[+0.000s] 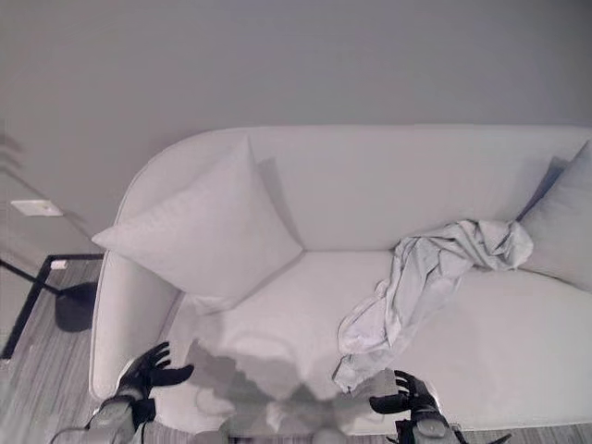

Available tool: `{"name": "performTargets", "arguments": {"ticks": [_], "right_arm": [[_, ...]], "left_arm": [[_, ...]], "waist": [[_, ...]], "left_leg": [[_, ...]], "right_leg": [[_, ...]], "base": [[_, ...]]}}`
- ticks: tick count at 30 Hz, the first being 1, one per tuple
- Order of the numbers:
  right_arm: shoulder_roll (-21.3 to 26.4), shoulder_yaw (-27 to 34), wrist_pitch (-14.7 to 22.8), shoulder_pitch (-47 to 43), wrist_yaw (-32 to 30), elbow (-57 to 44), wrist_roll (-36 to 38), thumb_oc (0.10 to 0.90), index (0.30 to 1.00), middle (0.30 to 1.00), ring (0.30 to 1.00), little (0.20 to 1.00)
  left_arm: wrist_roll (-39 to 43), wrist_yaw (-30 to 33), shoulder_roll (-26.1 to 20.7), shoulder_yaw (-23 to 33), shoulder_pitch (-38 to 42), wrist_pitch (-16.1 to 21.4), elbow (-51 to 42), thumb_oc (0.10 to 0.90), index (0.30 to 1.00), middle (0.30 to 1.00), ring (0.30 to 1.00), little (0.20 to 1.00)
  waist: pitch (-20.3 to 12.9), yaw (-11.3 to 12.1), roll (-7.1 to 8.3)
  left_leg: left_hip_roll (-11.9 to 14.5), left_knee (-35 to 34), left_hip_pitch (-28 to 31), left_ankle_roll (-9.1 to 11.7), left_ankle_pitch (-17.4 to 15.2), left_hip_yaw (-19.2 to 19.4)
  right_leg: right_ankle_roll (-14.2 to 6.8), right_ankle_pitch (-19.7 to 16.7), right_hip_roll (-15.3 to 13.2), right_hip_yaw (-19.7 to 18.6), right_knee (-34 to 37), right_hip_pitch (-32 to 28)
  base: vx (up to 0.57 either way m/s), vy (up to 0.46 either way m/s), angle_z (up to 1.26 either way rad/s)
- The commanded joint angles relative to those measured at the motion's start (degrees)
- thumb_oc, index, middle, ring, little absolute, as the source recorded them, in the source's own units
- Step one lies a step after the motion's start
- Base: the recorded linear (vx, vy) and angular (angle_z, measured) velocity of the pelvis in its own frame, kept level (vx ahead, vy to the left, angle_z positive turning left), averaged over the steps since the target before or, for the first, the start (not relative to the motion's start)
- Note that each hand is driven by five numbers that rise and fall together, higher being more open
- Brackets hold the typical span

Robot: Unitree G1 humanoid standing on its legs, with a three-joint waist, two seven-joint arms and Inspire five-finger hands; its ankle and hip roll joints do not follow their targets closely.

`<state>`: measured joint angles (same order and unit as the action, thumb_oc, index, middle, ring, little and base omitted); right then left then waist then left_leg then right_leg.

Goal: Hang the clothes on the sofa on the clothes rack.

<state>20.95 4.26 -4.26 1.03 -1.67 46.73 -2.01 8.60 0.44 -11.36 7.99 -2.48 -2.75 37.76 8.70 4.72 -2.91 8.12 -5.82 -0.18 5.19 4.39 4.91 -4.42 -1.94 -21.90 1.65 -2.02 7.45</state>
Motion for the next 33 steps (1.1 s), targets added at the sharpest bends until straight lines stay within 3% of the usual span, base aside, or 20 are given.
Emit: {"name": "performTargets", "arguments": {"ticks": [1,2,4,5,6,7,8,11,12,14,15,16,17,20,22,23,24,29,30,33], "right_arm": [[7.48,1.31,2.68,-1.71,-2.69,-4.69,-2.37,0.800,0.900,0.900,0.900,0.900],[8.12,1.65,3.30,-0.93,-2.47,-6.11,-2.57,0.800,0.900,0.900,0.900,0.900],[9.34,3.02,3.14,0.27,-3.38,-7.12,-2.77,0.800,0.900,0.900,0.900,0.900],[9.48,3.44,2.99,0.69,-3.60,-6.53,-2.76,0.800,0.900,0.900,0.900,0.900],[8.98,3.15,2.90,0.25,-3.12,-6.02,-2.47,0.800,0.900,0.900,0.900,0.900],[7.86,0.76,2.76,-2.04,-3.41,-5.26,-2.26,0.800,0.900,0.900,0.900,0.900],[7.88,0.75,2.77,-2.04,-3.42,-5.25,-2.26,0.800,0.900,0.900,0.900,0.900],[6.95,-0.99,2.49,-4.73,-4.03,-4.24,-1.55,0.800,0.900,0.900,0.900,0.900],[6.58,-1.19,2.12,-5.70,-4.57,-3.85,-0.76,0.800,0.900,0.900,0.900,0.900],[6.43,-2.20,2.52,-6.08,-4.29,-1.88,-0.61,0.800,0.900,0.900,0.900,0.900],[5.40,-1.64,2.38,-4.73,-3.88,-1.82,-0.85,0.800,0.900,0.900,0.900,0.900],[5.35,-0.86,2.60,-3.32,-3.31,-1.76,-1.22,0.800,0.900,0.900,0.900,0.900],[5.51,-0.93,2.61,-2.84,-3.23,-1.82,-1.34,0.800,0.900,0.900,0.900,0.900],[5.82,0.67,2.99,-1.89,-3.17,-1.36,-1.39,0.800,0.900,0.900,0.900,0.900],[6.32,1.15,3.14,-1.65,-3.16,-1.71,-1.52,0.800,0.900,0.900,0.900,0.900],[6.70,1.36,3.10,-0.40,-3.23,-2.91,-2.50,0.800,0.900,0.900,0.900,0.900],[8.13,0.89,2.97,-0.51,-2.53,-7.37,-4.55,0.800,0.900,0.900,0.900,0.900],[11.90,1.67,3.71,-1.57,-1.92,-16.48,-3.47,0.800,0.900,0.900,0.900,0.900],[16.68,0.01,4.17,-6.18,-2.11,-22.57,-3.00,0.800,0.900,0.900,0.900,0.900],[21.42,-3.41,4.58,-13.05,-3.66,-21.24,-2.74,0.800,0.900,0.900,0.900,0.900]], "left_arm": [[0.35,0.26,-3.48,3.11,-1.16,2.97,-3.63,0.800,0.900,0.900,0.900,0.900],[0.86,0.19,-2.56,3.69,-1.41,2.95,-3.29,0.800,0.900,0.900,0.900,0.900],[0.91,-0.03,-1.29,2.67,-0.98,2.49,-2.47,0.800,0.900,0.900,0.900,0.900],[0.76,-0.28,-1.42,2.48,-0.79,2.47,-2.50,0.800,0.900,0.900,0.900,0.900],[0.65,-0.40,-1.63,2.74,-1.09,2.65,-2.73,0.800,0.900,0.900,0.900,0.900],[0.77,-1.00,-1.05,2.91,-0.75,2.60,-3.07,0.800,0.900,0.900,0.900,0.900],[0.77,-1.00,-1.04,2.91,-0.76,2.60,-3.07,0.800,0.900,0.900,0.900,0.900],[0.59,-1.08,-0.49,1.42,0.09,2.54,-2.50,0.800,0.900,0.900,0.900,0.900],[0.14,-0.67,-1.11,0.40,0.89,2.31,-2.66,0.800,0.900,0.900,0.900,0.900],[0.59,-0.32,-1.36,0.62,1.12,2.13,-2.36,0.800,0.900,0.900,0.900,0.900],[0.41,0.32,-1.30,0.64,1.16,2.31,-1.57,0.800,0.900,0.900,0.900,0.900],[0.17,0.63,-1.37,1.35,0.96,2.26,-1.38,0.800,0.900,0.900,0.900,0.900],[-0.24,0.96,-1.65,1.45,0.65,2.17,-1.35,0.800,0.900,0.900,0.900,0.900],[-0.35,1.19,-2.30,2.29,0.01,2.43,-3.06,0.800,0.900,0.900,0.900,0.900],[-0.02,1.20,-2.72,2.80,-0.99,2.50,-4.71,0.800,0.900,0.900,0.900,0.900],[0.00,1.07,-3.85,2.20,-2.23,1.93,-5.65,0.800,0.900,0.900,0.900,0.900],[0.32,0.60,-3.20,2.65,-2.29,2.43,-6.74,0.800,0.900,0.900,0.900,0.900],[-1.14,2.12,-3.40,3.63,-1.36,3.42,-9.24,0.800,0.900,0.900,0.900,0.900],[-1.92,2.30,-3.21,3.19,-0.86,3.46,-13.17,0.800,0.900,0.900,0.900,0.900],[-2.45,2.02,-3.72,1.90,-0.21,3.18,-16.77,0.800,0.900,0.900,0.900,0.900]], "waist": [[-0.60,-0.15,2.41],[-0.69,-1.12,3.13],[0.82,-1.94,4.74],[0.87,-1.94,5.37],[1.19,-1.12,5.69],[0.55,1.18,5.27],[0.63,1.25,5.23],[0.41,2.24,3.59],[0.62,3.07,2.97],[-0.29,3.04,2.47],[-0.86,2.30,2.67],[0.67,0.46,0.69],[1.28,-0.06,0.33],[-0.01,-0.46,1.05],[-1.02,-0.07,1.61],[-1.51,-0.32,3.30],[-1.75,-0.15,4.65],[-1.64,-0.52,5.07],[-0.55,-0.29,5.16],[1.34,0.04,4.71]], "left_leg": [[11.53,0.82,2.53,-1.82,-1.72,-5.19],[16.07,0.82,2.05,-2.39,-0.41,-2.38],[16.18,0.82,1.91,-2.89,0.07,3.80],[14.54,2.37,2.16,-2.03,0.78,4.20],[9.81,5.50,1.45,-1.80,-0.16,1.32],[0.63,7.07,0.55,-3.29,-1.23,-0.91],[0.68,7.09,0.68,-3.28,-1.31,-0.84],[-7.61,6.39,-1.71,-3.81,-2.42,-2.14],[-10.53,2.45,-3.30,-3.98,-1.93,-1.78],[-11.50,0.82,-2.47,-4.80,-3.20,-4.84],[-11.16,0.82,-2.08,-5.23,-2.85,-4.77],[-7.98,0.82,-0.03,-4.93,-2.23,-4.85],[-7.00,0.82,0.78,-4.57,-2.05,-4.93],[-5.38,0.82,1.13,-3.63,-3.31,-6.08],[-4.48,0.82,1.13,-3.46,-4.45,-6.33],[-5.21,0.82,1.87,-4.09,-5.57,-7.06],[-2.99,0.82,1.24,-3.73,-5.88,-6.97],[-1.18,0.82,-0.18,-3.74,-4.48,-7.11],[-0.83,0.82,-0.61,-3.74,-4.18,-7.26],[-0.80,0.82,-1.18,-3.68,-4.01,-7.20]], "right_leg": [[2.35,-3.02,3.40,1.69,7.02,-5.08],[1.28,-4.29,5.78,4.18,6.07,-7.07],[1.21,-4.75,7.77,7.58,6.40,-9.71],[1.51,-4.20,8.78,8.41,7.02,-10.30],[1.74,-3.42,10.41,7.61,7.02,-9.70],[2.14,-2.02,14.54,5.73,7.02,-8.39],[2.14,-2.00,14.58,5.67,7.02,-8.49],[2.28,-2.12,17.91,4.36,7.02,-8.52],[2.40,-2.28,19.34,4.10,7.02,-9.37],[2.51,-4.01,20.25,2.92,7.02,-10.92],[3.06,-5.07,19.61,2.55,1.30,-10.94],[3.10,-4.16,21.52,-0.21,-16.78,-4.15],[3.48,-3.57,22.09,-1.62,-20.01,-2.14],[4.38,-3.25,15.76,-1.85,-10.80,-2.40],[3.57,-3.74,11.04,-0.63,0.89,-2.23],[3.90,-2.64,11.59,-2.75,7.02,-1.83],[2.45,-2.57,12.31,-0.99,7.02,-2.11],[2.65,-2.61,13.78,0.77,7.02,-2.57],[2.44,-2.56,14.22,1.26,7.02,-2.40],[2.16,-2.47,14.35,1.52,7.02,-1.95]], "base": [[0.04,-1.021,-0.91],[0.05,-1.016,-0.38],[0.04,-0.865,0.60],[-0.01,-0.618,0.72],[-0.04,-0.787,0.29],[-0.04,-0.605,0.00],[-0.03,-0.492,-0.53],[0.00,-0.224,-0.59],[0.03,-0.170,-0.02],[0.19,-0.074,-0.17],[0.24,0.121,-0.05],[0.11,0.158,-0.28],[0.06,0.045,-0.40],[0.10,-0.169,-0.01],[0.12,-0.241,-0.19],[0.18,-0.572,-0.29],[0.14,-0.500,0.05],[0.12,-0.238,0.70],[0.09,-0.075,0.26],[0.03,-0.029,0.02]]}}
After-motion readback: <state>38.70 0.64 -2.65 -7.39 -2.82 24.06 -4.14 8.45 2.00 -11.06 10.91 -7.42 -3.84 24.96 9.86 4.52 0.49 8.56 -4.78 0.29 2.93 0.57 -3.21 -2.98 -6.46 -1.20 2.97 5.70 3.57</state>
